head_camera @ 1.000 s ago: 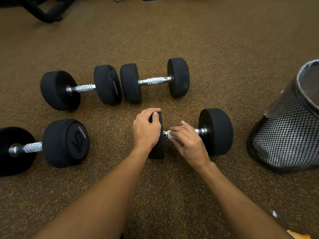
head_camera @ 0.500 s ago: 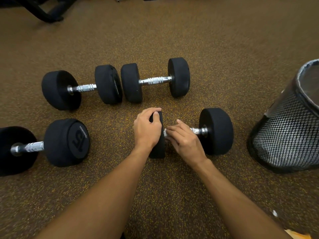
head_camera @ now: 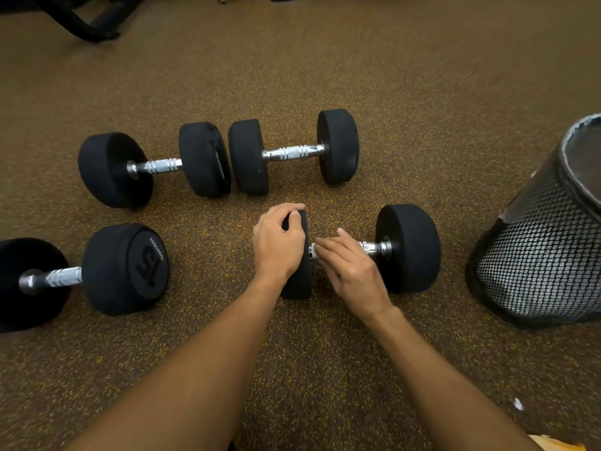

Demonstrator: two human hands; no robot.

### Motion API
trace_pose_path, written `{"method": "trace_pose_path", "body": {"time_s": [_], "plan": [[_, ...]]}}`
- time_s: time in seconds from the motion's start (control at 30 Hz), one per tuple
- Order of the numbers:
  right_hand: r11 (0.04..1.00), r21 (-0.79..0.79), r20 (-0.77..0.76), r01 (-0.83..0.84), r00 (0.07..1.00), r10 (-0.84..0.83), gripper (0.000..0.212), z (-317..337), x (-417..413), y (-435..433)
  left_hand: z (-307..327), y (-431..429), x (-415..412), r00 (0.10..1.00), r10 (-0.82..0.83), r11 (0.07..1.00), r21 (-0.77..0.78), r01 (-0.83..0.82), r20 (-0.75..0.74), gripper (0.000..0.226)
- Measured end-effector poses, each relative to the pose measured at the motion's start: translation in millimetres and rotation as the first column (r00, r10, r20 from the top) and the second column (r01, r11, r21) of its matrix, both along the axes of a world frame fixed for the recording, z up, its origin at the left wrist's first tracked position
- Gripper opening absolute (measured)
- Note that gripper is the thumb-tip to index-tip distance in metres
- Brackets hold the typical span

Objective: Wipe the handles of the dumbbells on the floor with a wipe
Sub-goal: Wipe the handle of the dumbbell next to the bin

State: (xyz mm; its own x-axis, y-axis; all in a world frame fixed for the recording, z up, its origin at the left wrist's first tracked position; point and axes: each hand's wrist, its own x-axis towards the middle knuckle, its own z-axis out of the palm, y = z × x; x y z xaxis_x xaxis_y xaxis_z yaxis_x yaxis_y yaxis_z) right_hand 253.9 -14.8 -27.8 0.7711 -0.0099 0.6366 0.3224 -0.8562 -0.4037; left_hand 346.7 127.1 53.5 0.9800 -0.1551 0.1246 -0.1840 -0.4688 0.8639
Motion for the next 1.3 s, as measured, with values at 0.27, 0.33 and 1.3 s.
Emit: {"method": "trace_pose_path", "body": {"time_s": [0.27, 0.33, 1.3], "plan": [[0.976, 0.143, -0.130, 0.166, 0.980, -0.148, 0.023, 7.8, 3.3, 5.8, -1.9, 0.9, -1.1, 1.000, 0.003, 1.000, -0.002, -0.003, 0.000, 0.029], [0.978, 0.129, -0.182, 0.161, 0.974, -0.136, 0.023, 10.2, 10.0, 11.8, -2.0, 0.9, -1.2, 1.000, 0.001, 1.000, -0.002, -0.001, -0.003, 0.029], [0.974, 0.176, -0.225, 0.140, 0.969, -0.099, 0.018, 28.1, 8.3, 18.8, -2.6, 1.2, -2.3, 1.000, 0.002, 1.000, -0.015, -0.001, 0.017, 0.029]]}}
